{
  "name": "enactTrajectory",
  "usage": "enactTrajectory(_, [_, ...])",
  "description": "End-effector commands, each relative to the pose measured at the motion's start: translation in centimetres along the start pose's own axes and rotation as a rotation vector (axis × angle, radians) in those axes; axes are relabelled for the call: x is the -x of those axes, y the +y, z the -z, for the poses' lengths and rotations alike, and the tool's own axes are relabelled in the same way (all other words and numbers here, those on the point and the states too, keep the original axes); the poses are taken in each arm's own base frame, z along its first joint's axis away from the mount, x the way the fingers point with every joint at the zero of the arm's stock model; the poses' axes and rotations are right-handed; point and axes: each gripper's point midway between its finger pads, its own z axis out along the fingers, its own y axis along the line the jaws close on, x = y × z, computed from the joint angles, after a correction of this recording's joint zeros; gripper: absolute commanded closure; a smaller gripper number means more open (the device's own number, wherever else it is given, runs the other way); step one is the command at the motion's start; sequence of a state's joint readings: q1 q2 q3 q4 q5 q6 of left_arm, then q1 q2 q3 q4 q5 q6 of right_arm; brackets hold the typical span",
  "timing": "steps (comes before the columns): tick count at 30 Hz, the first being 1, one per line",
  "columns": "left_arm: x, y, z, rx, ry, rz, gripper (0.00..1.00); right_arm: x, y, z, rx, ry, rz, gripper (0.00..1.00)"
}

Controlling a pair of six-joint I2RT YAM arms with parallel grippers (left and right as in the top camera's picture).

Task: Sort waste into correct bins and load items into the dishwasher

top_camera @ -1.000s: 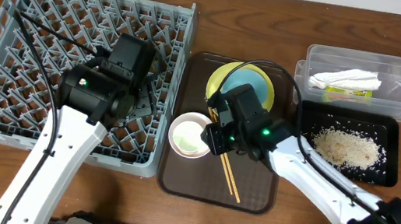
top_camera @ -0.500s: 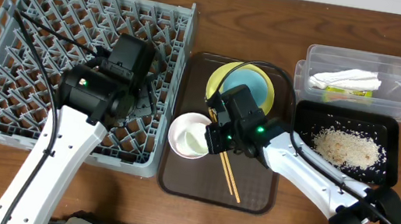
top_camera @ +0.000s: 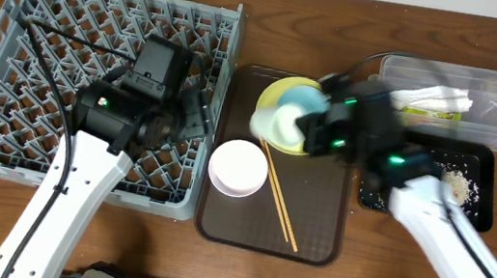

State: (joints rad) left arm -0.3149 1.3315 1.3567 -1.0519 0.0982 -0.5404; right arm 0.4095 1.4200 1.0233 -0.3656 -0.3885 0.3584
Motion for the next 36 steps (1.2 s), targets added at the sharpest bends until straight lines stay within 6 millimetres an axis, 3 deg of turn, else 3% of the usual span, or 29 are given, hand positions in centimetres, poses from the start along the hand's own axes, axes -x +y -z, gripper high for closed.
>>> enactTrajectory(1, [-1.0, -5.6, 1.2, -0.314, 0.087, -0.104, 0.25, 3.6, 0.0, 4.2, 0.072, -0.116, -0.061, 0.99])
enactTrajectory(6, [-0.8, -10.3, 3.4, -0.585, 0.084, -0.208, 0.24, 4.8, -1.6, 6.4, 0.152, -0.138, -0.173, 0.99])
enactTrajectory(9, [-0.6, -12.3, 4.8, -0.713, 0.076, -0.254, 0.25, 4.8, -0.6, 7.4, 0.27, -0.113, -0.182, 0.99])
enactTrajectory(14, [-0.7, -14.7, 7.2, -0.888, 0.069, -0.323, 0.24, 5.0, 3.0, 9.6, 0.523, -0.074, -0.154, 0.99])
enactTrajectory(22, [-1.3, -16.6, 10.2, -1.077, 0.079, -0.42, 0.23, 5.1, 6.5, 12.1, 0.743, -0.009, -0.144, 0.99])
enactTrajectory(27, [-1.3, -16.8, 10.7, -1.108, 0.067, -0.449, 0.23, 5.0, 7.9, 13.6, 0.835, 0.04, -0.141, 0.99])
enactTrajectory(31, [-1.5, -17.0, 11.1, -1.131, 0.068, -0.463, 0.23, 5.0, 8.1, 13.8, 0.849, 0.055, -0.15, 0.99])
enactTrajectory(36, [-2.3, -18.2, 13.6, -1.267, 0.065, -0.566, 0.23, 5.0, 8.1, 13.8, 0.849, 0.057, -0.154, 0.99])
